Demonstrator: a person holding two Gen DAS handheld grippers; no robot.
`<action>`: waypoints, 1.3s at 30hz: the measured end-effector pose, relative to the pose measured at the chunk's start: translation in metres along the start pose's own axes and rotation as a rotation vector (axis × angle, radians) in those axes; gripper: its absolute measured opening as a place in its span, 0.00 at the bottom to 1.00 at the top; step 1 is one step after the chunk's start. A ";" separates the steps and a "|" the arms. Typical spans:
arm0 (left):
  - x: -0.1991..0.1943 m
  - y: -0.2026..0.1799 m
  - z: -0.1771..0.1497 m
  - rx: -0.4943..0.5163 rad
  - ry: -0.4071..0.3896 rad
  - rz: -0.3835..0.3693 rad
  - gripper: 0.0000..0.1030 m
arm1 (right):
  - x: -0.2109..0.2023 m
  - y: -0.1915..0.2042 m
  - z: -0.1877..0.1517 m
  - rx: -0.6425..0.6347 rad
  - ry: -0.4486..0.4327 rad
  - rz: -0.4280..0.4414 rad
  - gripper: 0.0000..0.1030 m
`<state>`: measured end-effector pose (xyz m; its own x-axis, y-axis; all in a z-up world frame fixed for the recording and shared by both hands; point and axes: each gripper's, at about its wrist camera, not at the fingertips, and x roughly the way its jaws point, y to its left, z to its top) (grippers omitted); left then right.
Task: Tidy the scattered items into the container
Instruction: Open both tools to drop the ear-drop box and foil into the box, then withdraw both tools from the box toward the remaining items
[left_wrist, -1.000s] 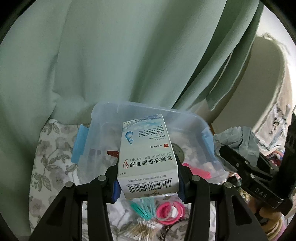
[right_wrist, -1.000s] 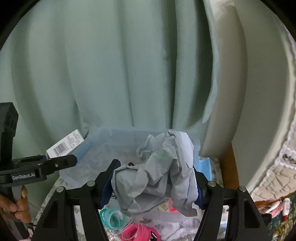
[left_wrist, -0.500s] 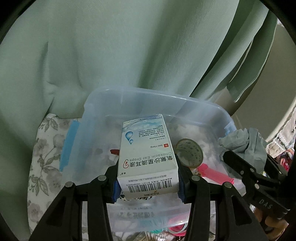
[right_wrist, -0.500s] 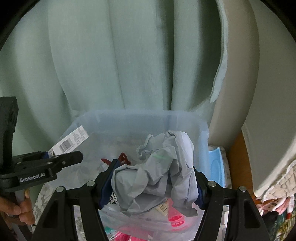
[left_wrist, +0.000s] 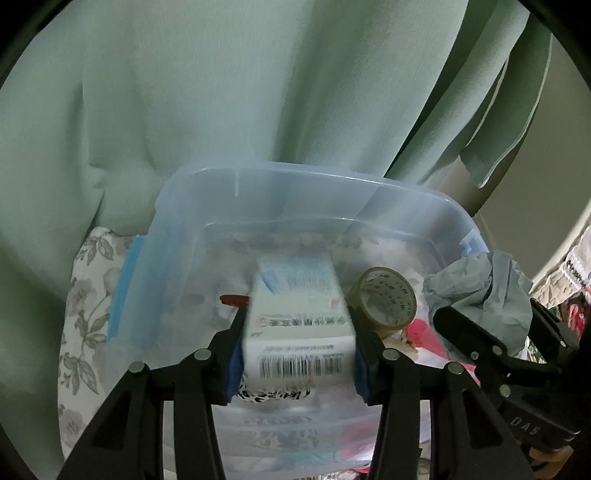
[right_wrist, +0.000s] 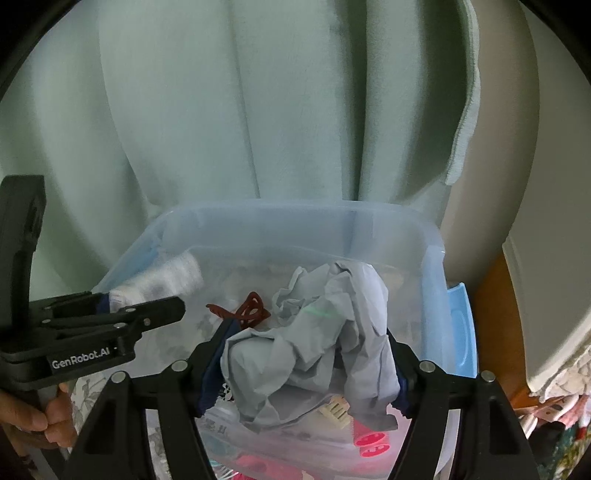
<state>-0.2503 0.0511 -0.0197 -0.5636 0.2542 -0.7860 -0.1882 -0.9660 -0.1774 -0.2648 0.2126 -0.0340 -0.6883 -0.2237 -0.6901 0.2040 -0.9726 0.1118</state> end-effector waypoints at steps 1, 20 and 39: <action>0.000 0.000 0.000 0.001 -0.002 -0.002 0.48 | 0.001 0.000 0.000 -0.003 0.001 0.001 0.73; -0.014 -0.002 0.004 0.018 -0.053 0.019 0.77 | -0.029 0.010 0.011 -0.012 0.007 0.004 1.00; -0.043 0.002 0.003 0.020 -0.124 -0.003 1.00 | -0.063 0.009 0.010 -0.018 -0.046 -0.037 1.00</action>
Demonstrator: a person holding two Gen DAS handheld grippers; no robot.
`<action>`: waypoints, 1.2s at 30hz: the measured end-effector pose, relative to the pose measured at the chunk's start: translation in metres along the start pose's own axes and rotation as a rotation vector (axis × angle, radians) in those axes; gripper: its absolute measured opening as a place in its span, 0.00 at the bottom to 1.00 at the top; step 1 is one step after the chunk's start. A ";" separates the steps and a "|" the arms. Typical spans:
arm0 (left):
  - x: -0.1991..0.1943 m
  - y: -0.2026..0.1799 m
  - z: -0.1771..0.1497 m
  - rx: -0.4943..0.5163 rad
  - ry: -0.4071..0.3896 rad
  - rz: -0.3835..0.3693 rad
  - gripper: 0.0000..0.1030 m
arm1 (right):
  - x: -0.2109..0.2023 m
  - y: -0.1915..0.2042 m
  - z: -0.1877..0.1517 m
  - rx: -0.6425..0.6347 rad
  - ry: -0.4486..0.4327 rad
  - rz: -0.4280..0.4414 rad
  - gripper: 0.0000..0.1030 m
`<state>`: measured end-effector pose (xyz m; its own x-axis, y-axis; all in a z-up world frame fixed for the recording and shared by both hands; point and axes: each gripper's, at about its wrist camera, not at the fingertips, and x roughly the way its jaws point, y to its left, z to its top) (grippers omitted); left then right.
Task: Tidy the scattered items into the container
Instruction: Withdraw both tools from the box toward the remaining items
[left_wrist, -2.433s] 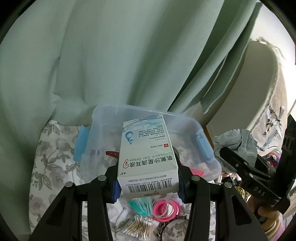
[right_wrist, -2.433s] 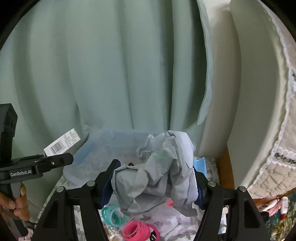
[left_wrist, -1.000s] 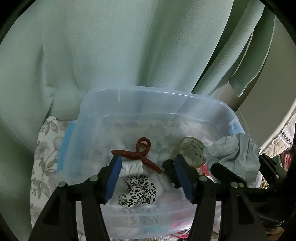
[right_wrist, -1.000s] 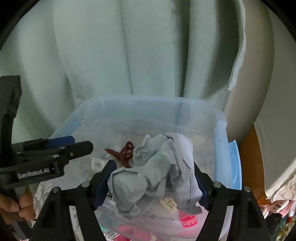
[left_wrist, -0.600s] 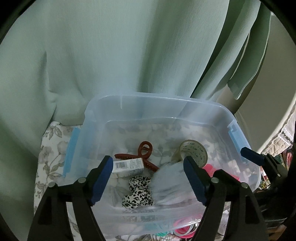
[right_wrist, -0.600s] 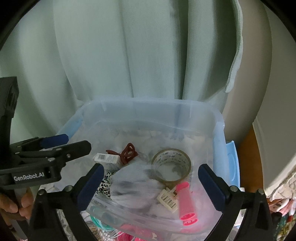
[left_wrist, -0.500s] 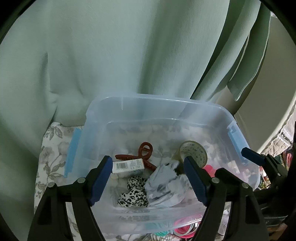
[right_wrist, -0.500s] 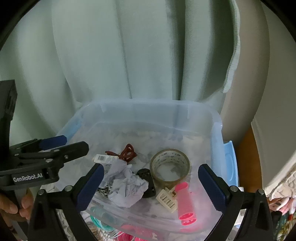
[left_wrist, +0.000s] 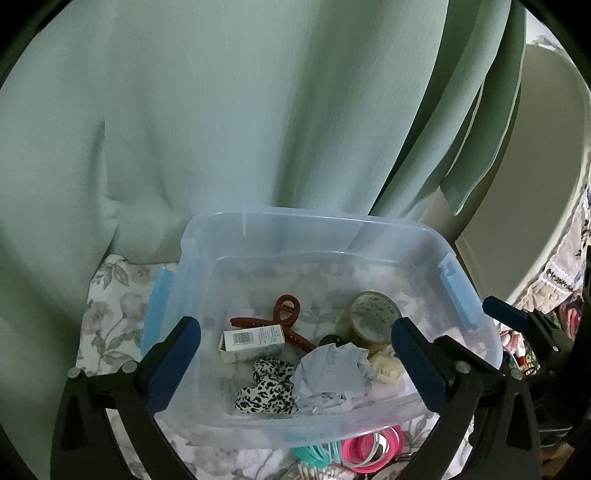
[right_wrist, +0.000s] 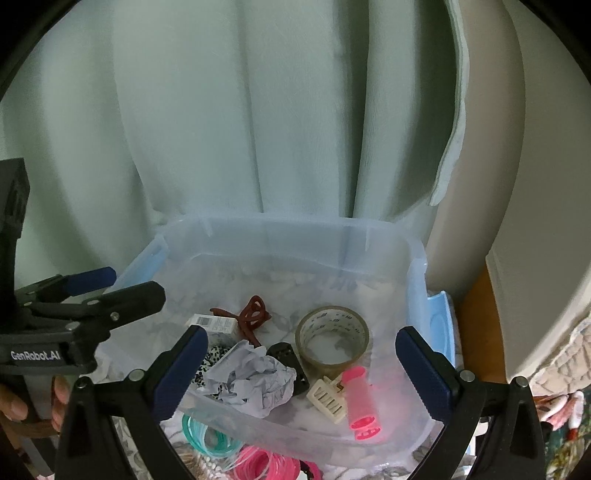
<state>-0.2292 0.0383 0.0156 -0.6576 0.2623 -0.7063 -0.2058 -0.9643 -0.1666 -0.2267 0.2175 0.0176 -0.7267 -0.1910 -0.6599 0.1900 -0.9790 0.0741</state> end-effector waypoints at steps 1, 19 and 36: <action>-0.002 0.000 0.000 -0.001 -0.002 0.000 1.00 | -0.002 0.000 0.000 0.001 -0.004 -0.003 1.00; -0.044 0.013 -0.028 -0.052 -0.057 -0.018 1.00 | -0.055 0.008 -0.032 0.052 -0.051 -0.015 1.00; -0.067 0.011 -0.092 -0.124 -0.055 -0.033 1.00 | -0.091 0.015 -0.098 0.147 0.001 0.064 1.00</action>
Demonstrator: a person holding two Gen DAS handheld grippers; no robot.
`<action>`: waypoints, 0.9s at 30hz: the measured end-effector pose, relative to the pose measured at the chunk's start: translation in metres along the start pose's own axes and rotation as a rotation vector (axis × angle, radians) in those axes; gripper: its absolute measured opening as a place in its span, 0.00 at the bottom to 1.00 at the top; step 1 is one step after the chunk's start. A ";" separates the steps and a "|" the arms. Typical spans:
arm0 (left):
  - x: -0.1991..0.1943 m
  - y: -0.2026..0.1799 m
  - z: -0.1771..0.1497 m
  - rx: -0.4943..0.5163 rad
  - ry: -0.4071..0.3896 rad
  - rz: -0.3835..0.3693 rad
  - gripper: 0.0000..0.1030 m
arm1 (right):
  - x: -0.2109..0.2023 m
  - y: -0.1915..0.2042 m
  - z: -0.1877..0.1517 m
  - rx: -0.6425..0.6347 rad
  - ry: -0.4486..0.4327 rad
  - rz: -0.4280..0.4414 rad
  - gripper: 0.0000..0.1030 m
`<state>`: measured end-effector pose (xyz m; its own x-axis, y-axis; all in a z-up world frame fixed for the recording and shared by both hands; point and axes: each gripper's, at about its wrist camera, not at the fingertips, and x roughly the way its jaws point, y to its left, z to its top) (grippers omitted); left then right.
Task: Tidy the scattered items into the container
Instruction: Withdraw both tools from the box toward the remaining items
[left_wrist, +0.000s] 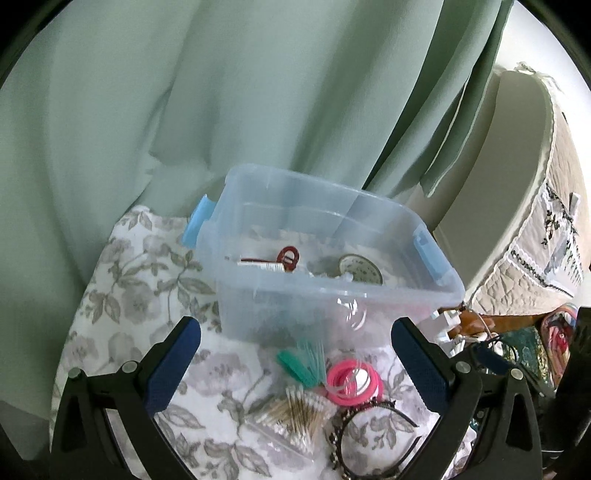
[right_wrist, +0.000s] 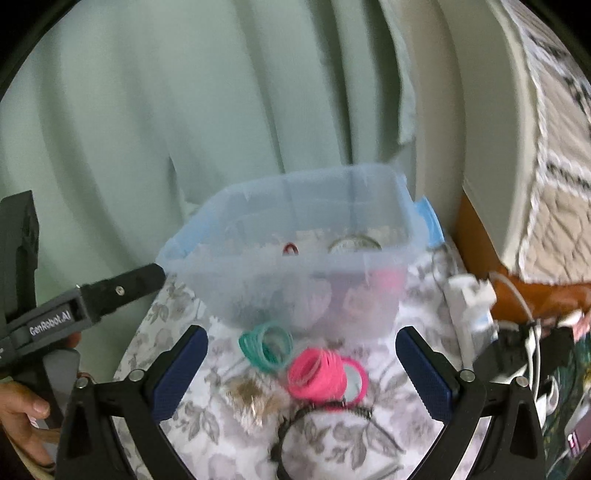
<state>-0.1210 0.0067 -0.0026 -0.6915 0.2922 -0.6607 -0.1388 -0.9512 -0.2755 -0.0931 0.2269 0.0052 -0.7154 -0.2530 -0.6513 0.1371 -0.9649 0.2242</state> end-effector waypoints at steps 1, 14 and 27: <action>0.000 0.000 -0.005 -0.005 0.001 -0.001 1.00 | 0.000 -0.002 -0.005 0.007 0.010 -0.001 1.00; 0.011 -0.012 -0.057 -0.014 0.066 -0.034 1.00 | -0.007 -0.031 -0.058 0.076 0.092 -0.036 1.00; 0.015 -0.016 -0.079 -0.043 0.115 -0.053 1.00 | -0.003 -0.042 -0.088 0.109 0.179 -0.010 1.00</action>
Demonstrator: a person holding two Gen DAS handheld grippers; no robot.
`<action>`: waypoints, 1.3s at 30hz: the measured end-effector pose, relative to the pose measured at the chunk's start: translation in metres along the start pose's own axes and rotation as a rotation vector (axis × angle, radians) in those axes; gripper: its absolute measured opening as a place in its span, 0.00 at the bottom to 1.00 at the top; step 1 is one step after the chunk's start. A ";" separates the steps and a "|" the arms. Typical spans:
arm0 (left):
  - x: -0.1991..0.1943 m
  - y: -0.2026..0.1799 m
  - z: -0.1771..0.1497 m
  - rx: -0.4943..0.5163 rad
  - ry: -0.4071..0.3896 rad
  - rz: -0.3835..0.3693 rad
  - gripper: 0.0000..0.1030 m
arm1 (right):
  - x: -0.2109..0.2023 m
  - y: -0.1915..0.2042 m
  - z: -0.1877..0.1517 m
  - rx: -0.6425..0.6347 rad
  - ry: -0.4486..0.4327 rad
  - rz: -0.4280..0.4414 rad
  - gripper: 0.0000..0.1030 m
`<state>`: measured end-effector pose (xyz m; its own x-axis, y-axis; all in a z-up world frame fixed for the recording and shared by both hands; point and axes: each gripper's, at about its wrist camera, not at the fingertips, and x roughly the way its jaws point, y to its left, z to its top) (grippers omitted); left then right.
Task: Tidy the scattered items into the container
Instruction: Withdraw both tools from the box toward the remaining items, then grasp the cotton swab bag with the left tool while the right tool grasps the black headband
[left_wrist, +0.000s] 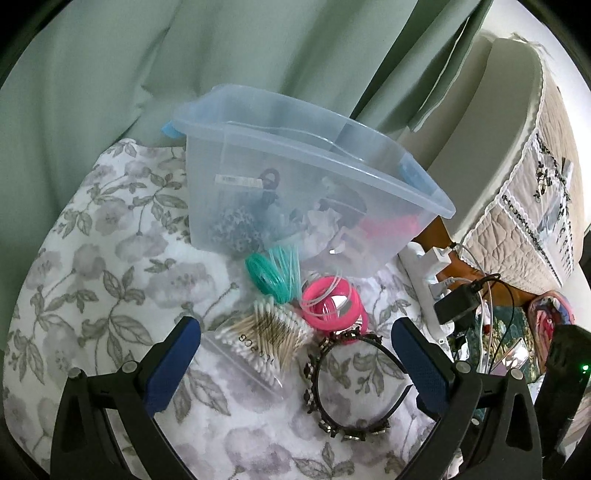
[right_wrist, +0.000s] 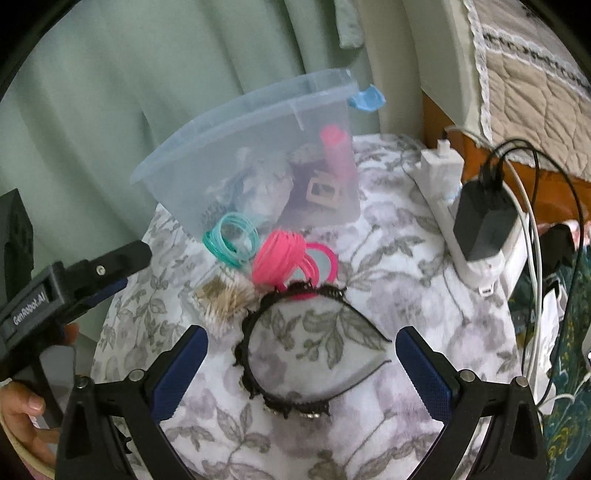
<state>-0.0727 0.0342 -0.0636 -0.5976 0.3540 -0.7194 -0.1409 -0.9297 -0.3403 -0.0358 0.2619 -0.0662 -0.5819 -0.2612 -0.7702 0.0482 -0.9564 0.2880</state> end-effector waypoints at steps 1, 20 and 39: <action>0.001 0.000 -0.001 -0.001 0.004 0.000 1.00 | 0.001 -0.002 -0.002 0.005 0.008 0.000 1.00; 0.024 -0.002 -0.017 0.062 0.088 0.059 1.00 | 0.021 -0.014 -0.021 0.021 0.092 -0.046 1.00; 0.090 -0.010 -0.029 0.388 0.196 0.211 1.00 | 0.041 -0.035 -0.019 0.034 0.138 -0.094 1.00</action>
<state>-0.1021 0.0782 -0.1424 -0.4905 0.1318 -0.8614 -0.3392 -0.9394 0.0494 -0.0459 0.2822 -0.1183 -0.4651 -0.1882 -0.8650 -0.0305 -0.9732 0.2281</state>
